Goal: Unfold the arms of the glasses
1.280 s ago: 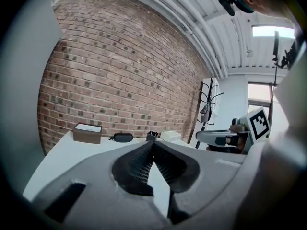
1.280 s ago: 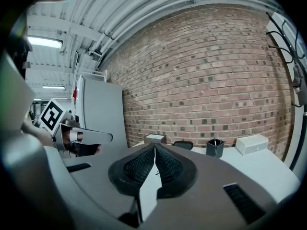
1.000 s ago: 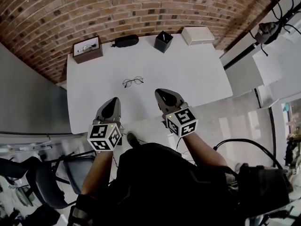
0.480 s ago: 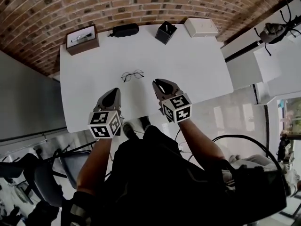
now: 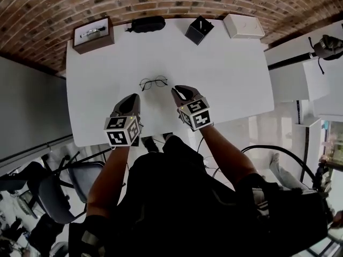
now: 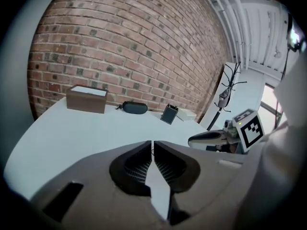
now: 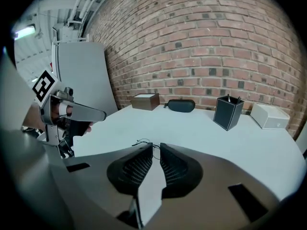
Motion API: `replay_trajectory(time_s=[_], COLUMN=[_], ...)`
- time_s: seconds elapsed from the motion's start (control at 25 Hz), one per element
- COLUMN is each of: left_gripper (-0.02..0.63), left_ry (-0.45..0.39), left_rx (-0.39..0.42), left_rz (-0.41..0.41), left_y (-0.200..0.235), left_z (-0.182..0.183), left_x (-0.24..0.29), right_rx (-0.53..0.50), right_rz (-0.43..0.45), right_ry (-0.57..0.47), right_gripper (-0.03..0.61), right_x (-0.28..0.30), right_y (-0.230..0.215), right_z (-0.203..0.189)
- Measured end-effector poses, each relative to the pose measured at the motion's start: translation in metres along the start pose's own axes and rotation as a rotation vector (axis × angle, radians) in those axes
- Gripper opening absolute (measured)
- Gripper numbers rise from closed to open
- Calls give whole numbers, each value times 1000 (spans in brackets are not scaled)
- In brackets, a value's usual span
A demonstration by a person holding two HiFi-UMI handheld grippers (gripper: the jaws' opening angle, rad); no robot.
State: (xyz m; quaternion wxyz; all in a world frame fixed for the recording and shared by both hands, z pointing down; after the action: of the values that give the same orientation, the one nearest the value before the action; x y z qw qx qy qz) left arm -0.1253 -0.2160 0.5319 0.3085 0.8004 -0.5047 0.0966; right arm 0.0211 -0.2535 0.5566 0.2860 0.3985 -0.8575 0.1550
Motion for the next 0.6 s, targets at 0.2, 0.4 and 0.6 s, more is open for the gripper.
replay_trajectory(time_s=[0.2, 0.4, 0.6], left_gripper=[8, 33, 87], left_ry=[80, 108, 159], left_rx=[-37, -108, -117], left_rz=[26, 30, 42], left_y=[17, 32, 42], left_z=[-28, -41, -52], left_x=[30, 50, 69], right_rx=[-2, -31, -33], right_rz=[47, 76, 68], right_ry=[62, 121, 150], right_gripper=[11, 55, 57], right_x=[32, 55, 74], right_y=[-4, -3, -9], right_z=[-18, -31, -38])
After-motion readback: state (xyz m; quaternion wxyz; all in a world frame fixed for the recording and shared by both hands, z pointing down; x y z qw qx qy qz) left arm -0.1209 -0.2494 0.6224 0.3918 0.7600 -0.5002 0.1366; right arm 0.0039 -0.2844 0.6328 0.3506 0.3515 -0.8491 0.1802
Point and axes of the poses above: the fingertips, and each gripper's own axes: x forward along the fingers, y to its left, z out of its top, the point moved 1 cm from there along -x, backward along the fingers, and after that the axes turned 5 degrees about -z, right-handed, at the moved point
